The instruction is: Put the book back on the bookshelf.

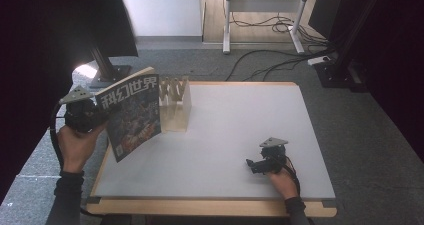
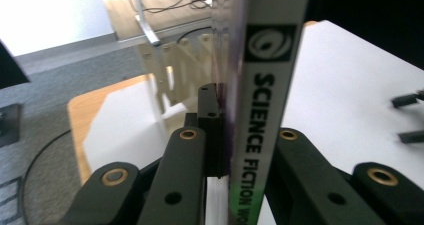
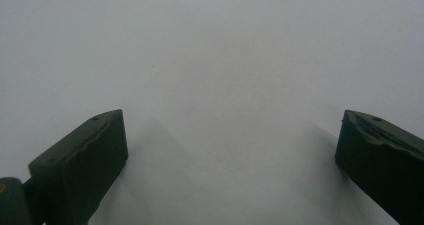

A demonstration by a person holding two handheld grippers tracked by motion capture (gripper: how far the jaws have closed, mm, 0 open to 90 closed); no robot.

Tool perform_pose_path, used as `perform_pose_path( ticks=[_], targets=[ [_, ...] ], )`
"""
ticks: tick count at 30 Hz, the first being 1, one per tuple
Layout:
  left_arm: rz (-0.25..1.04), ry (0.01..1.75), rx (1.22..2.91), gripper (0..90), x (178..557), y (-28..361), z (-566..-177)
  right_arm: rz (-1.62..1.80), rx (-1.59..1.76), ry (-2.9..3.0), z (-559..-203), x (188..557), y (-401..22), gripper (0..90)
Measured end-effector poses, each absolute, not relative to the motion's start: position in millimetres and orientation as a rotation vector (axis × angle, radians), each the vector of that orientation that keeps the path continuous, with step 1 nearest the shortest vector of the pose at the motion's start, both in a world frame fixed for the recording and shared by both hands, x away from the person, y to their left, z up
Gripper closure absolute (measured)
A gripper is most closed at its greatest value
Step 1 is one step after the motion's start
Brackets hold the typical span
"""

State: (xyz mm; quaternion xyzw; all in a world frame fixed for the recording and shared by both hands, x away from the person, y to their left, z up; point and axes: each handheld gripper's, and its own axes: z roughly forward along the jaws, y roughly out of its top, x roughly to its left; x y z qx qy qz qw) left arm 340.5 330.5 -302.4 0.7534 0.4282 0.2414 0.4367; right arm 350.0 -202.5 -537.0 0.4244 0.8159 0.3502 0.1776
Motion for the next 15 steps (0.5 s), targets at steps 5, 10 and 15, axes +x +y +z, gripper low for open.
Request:
perform_pose_path(
  ticks=[5, 10, 15],
  targets=[
    [0.618, 1.117, 1.846, 82.7, 354, 334, -307, 0.991, 1.201, 2.309, -537, 350, -202, 0.0],
    [0.62, 1.142, 1.824, 82.7, 367, 331, -311, 0.991, 1.202, 2.309, -537, 350, -202, 0.0],
    [0.635, 1.164, 1.81, 82.7, 385, 321, -317, 0.99, 1.199, 2.313, -537, 350, -203, 0.0]
  ],
)
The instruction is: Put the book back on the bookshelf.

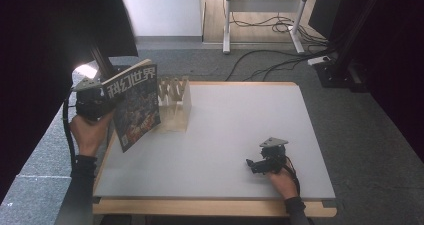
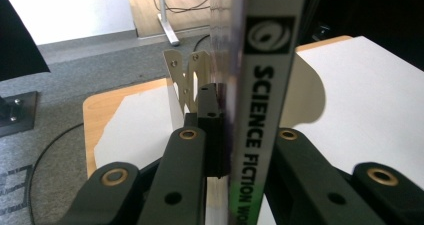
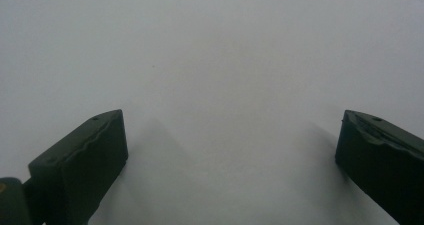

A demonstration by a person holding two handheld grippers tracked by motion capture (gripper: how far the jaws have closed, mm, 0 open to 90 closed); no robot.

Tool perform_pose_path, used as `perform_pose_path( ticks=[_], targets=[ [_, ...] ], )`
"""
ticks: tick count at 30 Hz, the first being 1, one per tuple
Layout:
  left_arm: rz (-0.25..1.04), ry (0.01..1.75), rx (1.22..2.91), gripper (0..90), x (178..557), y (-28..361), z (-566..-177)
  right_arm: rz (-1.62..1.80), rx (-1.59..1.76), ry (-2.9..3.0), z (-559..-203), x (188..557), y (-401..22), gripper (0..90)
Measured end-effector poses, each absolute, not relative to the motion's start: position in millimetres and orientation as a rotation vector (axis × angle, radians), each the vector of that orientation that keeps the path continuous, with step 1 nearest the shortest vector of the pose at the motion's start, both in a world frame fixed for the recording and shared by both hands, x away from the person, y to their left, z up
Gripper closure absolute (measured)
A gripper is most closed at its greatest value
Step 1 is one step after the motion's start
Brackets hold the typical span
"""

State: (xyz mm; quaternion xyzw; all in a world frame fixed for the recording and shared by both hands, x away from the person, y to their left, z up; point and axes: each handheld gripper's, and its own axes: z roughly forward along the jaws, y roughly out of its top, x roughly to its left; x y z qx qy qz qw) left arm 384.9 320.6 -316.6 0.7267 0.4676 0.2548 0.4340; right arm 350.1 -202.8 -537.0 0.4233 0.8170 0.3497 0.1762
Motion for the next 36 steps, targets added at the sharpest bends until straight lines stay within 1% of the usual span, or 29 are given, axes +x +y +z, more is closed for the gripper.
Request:
perform_pose_path(
  ticks=[11, 17, 20, 23, 26, 27, 28, 30, 31, 33, 35, 36],
  targets=[
    [0.679, 1.181, 1.751, 82.7, 416, 307, -329, 0.991, 1.2, 2.312, -537, 350, -203, 0.0],
    [0.734, 1.136, 1.738, 82.6, 426, 296, -349, 0.991, 1.198, 2.313, -537, 350, -203, 0.0],
    [0.736, 1.13, 1.74, 82.5, 428, 295, -360, 0.992, 1.198, 2.311, -537, 350, -203, 0.0],
    [0.667, 1.13, 1.766, 82.2, 426, 299, -360, 0.991, 1.198, 2.311, -537, 350, -203, 0.0],
    [0.622, 1.142, 1.87, 81.6, 423, 298, -356, 0.991, 1.199, 2.311, -537, 350, -203, 0.0],
    [0.622, 1.142, 1.87, 81.3, 423, 298, -356, 0.991, 1.199, 2.311, -537, 350, -203, 0.0],
    [0.584, 1.166, 1.939, 80.7, 422, 298, -353, 0.991, 1.199, 2.311, -537, 350, -203, 0.0],
    [0.526, 1.192, 1.98, 78.3, 422, 299, -352, 0.991, 1.199, 2.31, -537, 350, -203, 0.0],
    [0.517, 1.211, 1.974, 77.8, 422, 301, -350, 0.99, 1.199, 2.313, -537, 350, -203, 0.0],
    [0.517, 1.219, 1.97, 81.2, 423, 302, -349, 0.99, 1.199, 2.314, -537, 350, -203, 0.0],
    [0.528, 1.215, 1.944, 82.4, 423, 304, -350, 0.99, 1.199, 2.314, -537, 350, -203, 0.0],
    [0.526, 1.212, 1.868, 82.7, 425, 306, -354, 0.99, 1.2, 2.312, -537, 350, -203, 0.0]
  ],
)
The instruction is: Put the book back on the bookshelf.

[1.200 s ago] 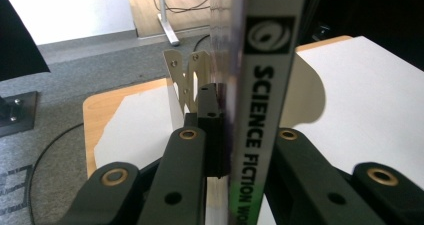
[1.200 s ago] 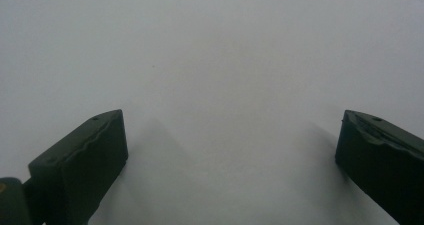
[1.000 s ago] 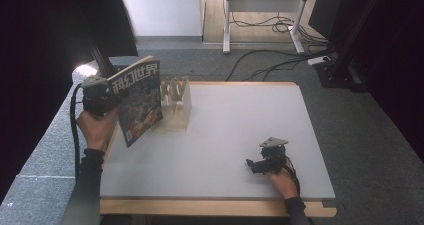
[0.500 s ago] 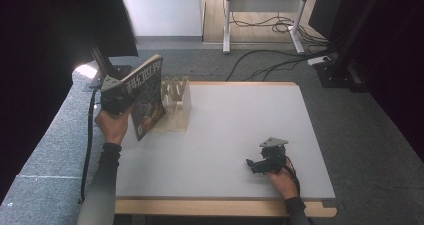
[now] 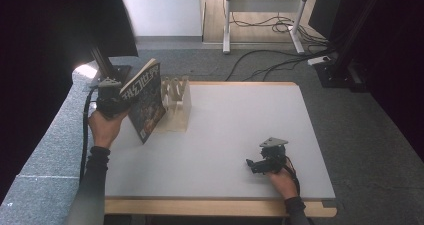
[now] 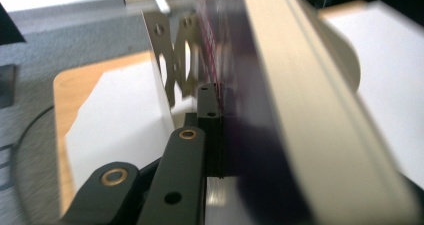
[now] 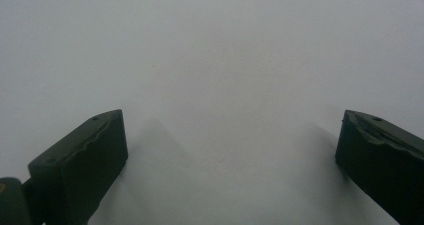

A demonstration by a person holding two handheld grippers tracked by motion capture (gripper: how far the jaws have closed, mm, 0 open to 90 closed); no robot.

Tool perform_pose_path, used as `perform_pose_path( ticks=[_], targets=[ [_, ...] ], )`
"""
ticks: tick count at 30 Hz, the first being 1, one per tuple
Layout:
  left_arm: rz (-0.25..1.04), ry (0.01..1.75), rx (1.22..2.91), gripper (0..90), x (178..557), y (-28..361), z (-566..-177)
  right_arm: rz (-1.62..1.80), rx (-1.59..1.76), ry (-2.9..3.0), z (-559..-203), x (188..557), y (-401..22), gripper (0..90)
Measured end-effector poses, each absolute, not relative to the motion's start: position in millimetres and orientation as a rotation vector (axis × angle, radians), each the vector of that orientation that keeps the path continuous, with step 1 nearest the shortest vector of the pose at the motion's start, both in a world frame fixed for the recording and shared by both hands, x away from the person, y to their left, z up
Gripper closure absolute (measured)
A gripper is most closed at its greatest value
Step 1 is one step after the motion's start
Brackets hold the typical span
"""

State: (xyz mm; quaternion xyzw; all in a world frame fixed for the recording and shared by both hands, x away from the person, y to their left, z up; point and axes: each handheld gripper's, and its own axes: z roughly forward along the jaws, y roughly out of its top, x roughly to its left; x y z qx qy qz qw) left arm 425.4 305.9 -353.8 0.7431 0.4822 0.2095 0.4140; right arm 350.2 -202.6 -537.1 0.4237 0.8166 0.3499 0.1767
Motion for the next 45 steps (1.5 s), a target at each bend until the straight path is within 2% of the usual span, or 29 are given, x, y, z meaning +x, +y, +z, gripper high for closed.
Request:
perform_pose_path(
  ticks=[5, 12, 16, 21, 24, 28, 35, 45],
  targets=[
    [0.542, 1.219, 1.761, 82.7, 435, 303, -364, 0.991, 1.198, 2.313, -537, 350, -203, 0.0],
    [0.574, 1.231, 1.759, 79.7, 435, 307, -367, 0.99, 1.197, 2.312, -537, 350, -203, 0.0],
    [0.568, 1.219, 1.741, 63.1, 434, 312, -366, 0.99, 1.199, 2.312, -537, 350, -203, 0.0],
    [0.559, 1.202, 1.75, 32.1, 430, 317, -365, 0.99, 1.2, 2.31, -537, 350, -203, 0.0],
    [0.547, 1.185, 1.754, 22.0, 425, 321, -363, 0.988, 1.197, 2.313, -537, 350, -203, 0.0],
    [0.525, 1.178, 1.768, 12.7, 416, 325, -359, 0.989, 1.2, 2.311, -537, 350, -202, 0.0],
    [0.523, 1.147, 1.827, 2.2, 397, 328, -355, 0.989, 1.201, 2.311, -537, 350, -202, 0.0],
    [0.506, 1.09, 1.863, 0.0, 368, 326, -352, 0.989, 1.199, 2.312, -537, 350, -202, 0.0]
  ],
)
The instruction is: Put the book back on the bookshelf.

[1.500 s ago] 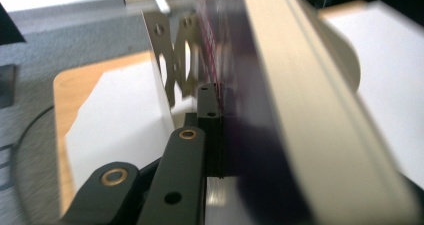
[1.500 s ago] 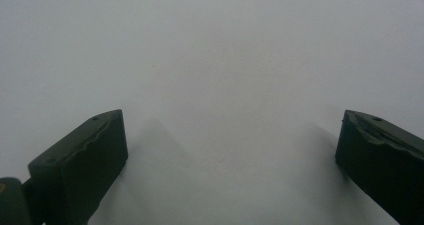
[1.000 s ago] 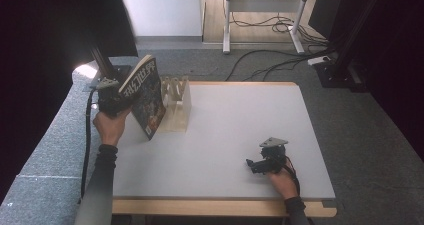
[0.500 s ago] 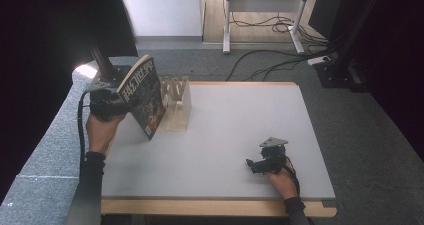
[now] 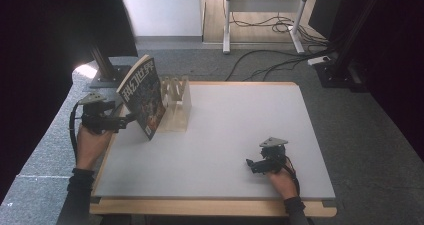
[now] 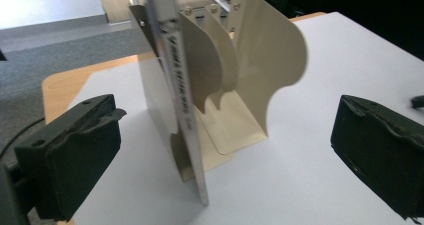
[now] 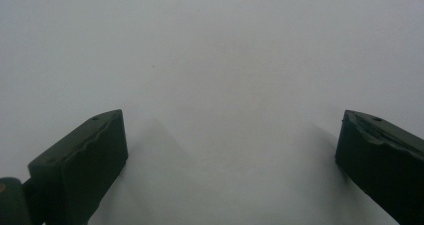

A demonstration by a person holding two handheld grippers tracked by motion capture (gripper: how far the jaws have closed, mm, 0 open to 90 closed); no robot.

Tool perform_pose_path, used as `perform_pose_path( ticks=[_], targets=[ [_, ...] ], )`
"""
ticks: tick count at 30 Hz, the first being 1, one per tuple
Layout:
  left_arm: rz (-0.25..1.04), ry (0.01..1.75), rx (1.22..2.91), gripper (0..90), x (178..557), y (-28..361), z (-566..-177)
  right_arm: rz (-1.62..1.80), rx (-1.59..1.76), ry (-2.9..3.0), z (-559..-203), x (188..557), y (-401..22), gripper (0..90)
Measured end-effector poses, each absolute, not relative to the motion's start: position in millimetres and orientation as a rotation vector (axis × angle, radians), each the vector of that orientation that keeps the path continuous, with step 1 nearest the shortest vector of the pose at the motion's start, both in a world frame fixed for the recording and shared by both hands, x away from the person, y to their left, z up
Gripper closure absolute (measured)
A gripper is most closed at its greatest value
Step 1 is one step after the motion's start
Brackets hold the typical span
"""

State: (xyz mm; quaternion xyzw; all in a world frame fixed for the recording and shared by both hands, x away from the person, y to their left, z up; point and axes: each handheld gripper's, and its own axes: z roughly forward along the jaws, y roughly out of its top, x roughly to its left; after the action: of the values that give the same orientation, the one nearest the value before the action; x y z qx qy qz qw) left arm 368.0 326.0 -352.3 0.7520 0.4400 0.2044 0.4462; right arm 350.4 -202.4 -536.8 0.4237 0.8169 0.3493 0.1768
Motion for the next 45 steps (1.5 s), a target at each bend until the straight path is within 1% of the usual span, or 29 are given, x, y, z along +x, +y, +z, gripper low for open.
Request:
perform_pose_path(
  ticks=[9, 16, 20, 22, 33, 45],
  targets=[
    [0.499, 1.014, 1.894, 0.0, 343, 316, -352, 0.989, 1.199, 2.312, -537, 350, -202, 0.0],
    [0.46, 0.931, 1.948, 0.0, 331, 291, -359, 0.989, 1.202, 2.312, -537, 350, -202, 0.0],
    [0.423, 0.896, 1.965, 0.0, 331, 276, -366, 0.989, 1.202, 2.312, -537, 350, -202, 0.0],
    [0.38, 0.881, 1.986, 0.0, 332, 268, -370, 0.989, 1.202, 2.312, -537, 350, -202, 0.0],
    [0.344, 0.815, 2.031, 0.0, 341, 234, -398, 0.989, 1.206, 2.312, -537, 350, -202, 0.0],
    [0.311, 0.815, 2.088, 0.0, 351, 217, -436, 0.989, 1.205, 2.312, -537, 350, -202, 0.0]
  ],
)
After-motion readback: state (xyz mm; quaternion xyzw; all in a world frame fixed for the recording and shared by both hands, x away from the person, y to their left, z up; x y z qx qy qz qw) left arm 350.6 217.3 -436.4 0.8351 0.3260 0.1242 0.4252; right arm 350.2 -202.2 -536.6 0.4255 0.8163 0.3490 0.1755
